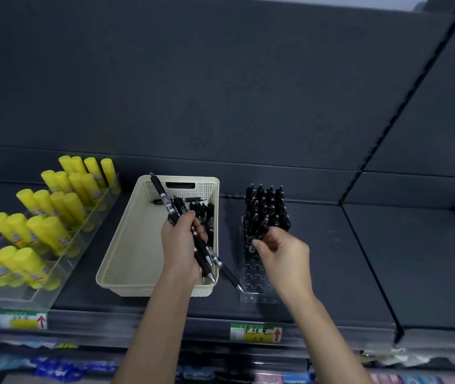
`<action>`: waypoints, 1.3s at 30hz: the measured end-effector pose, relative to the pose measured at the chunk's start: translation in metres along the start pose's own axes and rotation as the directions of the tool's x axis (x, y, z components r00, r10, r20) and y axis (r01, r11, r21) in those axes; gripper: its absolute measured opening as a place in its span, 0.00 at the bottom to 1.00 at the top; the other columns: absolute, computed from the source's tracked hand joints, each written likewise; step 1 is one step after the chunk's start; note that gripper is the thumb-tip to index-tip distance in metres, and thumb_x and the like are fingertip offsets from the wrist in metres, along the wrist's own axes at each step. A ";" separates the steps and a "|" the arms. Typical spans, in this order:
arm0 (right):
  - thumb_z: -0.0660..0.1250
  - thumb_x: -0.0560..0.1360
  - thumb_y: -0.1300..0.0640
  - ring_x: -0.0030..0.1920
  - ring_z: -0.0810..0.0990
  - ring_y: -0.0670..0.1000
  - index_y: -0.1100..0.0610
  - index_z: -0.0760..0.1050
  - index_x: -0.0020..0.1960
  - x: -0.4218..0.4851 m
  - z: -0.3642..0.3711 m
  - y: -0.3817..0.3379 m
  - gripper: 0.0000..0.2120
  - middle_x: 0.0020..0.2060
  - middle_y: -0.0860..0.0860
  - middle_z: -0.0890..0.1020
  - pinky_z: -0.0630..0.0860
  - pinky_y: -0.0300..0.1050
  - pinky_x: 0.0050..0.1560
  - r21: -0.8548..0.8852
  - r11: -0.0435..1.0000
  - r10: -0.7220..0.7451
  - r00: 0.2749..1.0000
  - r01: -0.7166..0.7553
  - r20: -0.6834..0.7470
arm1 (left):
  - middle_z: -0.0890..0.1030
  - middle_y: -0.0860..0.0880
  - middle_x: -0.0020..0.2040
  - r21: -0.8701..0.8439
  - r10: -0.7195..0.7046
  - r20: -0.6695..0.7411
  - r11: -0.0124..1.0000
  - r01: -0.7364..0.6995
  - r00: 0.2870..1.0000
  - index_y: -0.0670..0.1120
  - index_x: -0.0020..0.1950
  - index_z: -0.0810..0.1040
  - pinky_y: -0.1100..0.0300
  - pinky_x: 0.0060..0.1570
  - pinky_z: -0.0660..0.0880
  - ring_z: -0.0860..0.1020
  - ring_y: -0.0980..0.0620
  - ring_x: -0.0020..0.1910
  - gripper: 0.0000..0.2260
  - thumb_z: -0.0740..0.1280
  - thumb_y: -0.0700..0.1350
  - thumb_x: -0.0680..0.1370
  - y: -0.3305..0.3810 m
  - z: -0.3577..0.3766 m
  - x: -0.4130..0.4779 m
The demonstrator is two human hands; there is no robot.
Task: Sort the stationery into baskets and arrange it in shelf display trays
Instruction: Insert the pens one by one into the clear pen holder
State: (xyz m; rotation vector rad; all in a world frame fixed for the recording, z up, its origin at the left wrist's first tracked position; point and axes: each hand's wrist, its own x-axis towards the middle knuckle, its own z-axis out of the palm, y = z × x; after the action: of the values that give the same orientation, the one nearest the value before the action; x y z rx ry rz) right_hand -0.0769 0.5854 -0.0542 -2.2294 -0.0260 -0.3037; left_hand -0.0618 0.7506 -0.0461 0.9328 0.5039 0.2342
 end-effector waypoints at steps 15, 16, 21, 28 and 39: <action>0.73 0.72 0.54 0.28 0.76 0.42 0.57 0.77 0.37 -0.010 0.001 -0.006 0.08 0.29 0.47 0.79 0.73 0.33 0.28 -0.055 0.984 0.175 0.982 -0.172 0.065 | 0.73 0.50 0.30 -0.118 -0.114 0.109 0.985 0.127 0.988 0.43 0.41 0.69 0.64 0.23 0.69 0.70 0.55 0.25 0.06 0.64 0.37 0.78 0.005 0.000 -0.001; 0.74 0.71 0.55 0.26 0.75 0.41 0.56 0.78 0.36 -0.010 -0.003 -0.009 0.08 0.29 0.47 0.79 0.72 0.32 0.27 0.050 0.974 0.216 0.971 -0.221 0.103 | 0.72 0.50 0.30 -0.133 -0.119 0.115 0.982 0.134 0.986 0.43 0.42 0.70 0.65 0.23 0.68 0.70 0.55 0.25 0.06 0.64 0.37 0.78 0.004 0.002 -0.002; 0.74 0.71 0.55 0.32 0.78 0.41 0.51 0.83 0.42 -0.014 -0.011 -0.027 0.01 0.35 0.47 0.83 0.74 0.32 0.36 0.212 0.941 0.144 0.878 -0.265 0.456 | 0.71 0.50 0.29 -0.158 -0.095 0.128 0.981 0.115 0.987 0.43 0.42 0.69 0.66 0.23 0.67 0.68 0.56 0.25 0.07 0.63 0.36 0.78 -0.003 0.018 -0.012; 0.70 0.72 0.61 0.29 0.73 0.38 0.53 0.79 0.40 -0.019 -0.016 -0.021 0.05 0.32 0.44 0.78 0.72 0.32 0.33 0.043 0.990 0.101 0.880 -0.137 0.464 | 0.76 0.49 0.30 -0.110 -0.089 0.112 0.989 0.102 0.990 0.41 0.39 0.73 0.57 0.42 0.79 0.82 0.53 0.35 0.08 0.63 0.37 0.79 -0.006 0.018 -0.017; 0.68 0.75 0.59 0.38 0.83 0.43 0.51 0.77 0.40 -0.010 -0.031 -0.005 0.06 0.35 0.46 0.83 0.79 0.38 0.40 0.097 0.978 0.183 0.983 -0.183 0.012 | 0.73 0.47 0.31 0.056 -0.210 0.134 0.977 0.205 0.968 0.41 0.42 0.71 0.66 0.22 0.68 0.70 0.55 0.26 0.05 0.62 0.32 0.75 -0.005 -0.001 -0.014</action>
State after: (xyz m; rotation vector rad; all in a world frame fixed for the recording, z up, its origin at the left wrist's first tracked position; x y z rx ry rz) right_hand -0.0939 0.5656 -0.0338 -2.1174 0.1592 -0.1938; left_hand -0.0741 0.7425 -0.0461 0.9222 0.4749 -0.0312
